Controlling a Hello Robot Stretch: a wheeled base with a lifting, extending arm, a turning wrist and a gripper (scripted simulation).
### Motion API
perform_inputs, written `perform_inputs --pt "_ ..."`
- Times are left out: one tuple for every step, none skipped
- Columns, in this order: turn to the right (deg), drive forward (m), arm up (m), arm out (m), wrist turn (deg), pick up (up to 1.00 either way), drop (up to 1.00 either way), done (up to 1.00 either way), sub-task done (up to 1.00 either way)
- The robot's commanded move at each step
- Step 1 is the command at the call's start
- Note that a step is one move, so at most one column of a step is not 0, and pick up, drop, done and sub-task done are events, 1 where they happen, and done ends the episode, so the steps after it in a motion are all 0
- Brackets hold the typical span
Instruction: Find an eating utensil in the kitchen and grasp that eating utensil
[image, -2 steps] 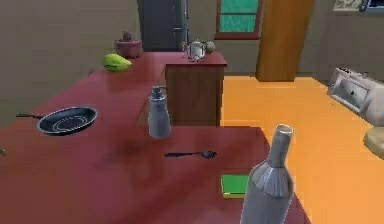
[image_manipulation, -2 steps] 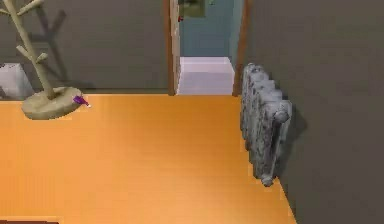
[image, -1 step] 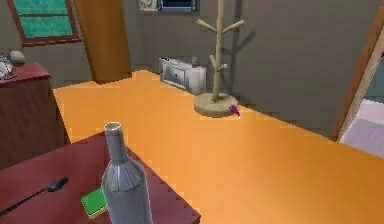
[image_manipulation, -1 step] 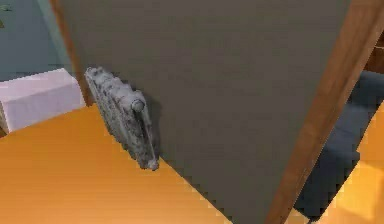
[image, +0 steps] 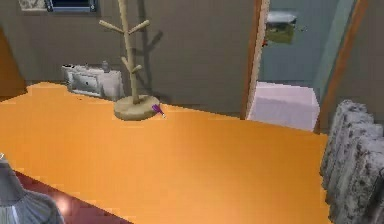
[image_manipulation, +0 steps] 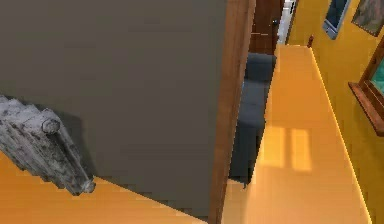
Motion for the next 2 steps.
perform_inputs --pt "0.0 0.1 0.0 0.0 0.0 0.0 0.0 0.0 0.0" --pt "-45.0 0.0 0.0 0.0 0.0 0.0 0.0 0.0 0.0"
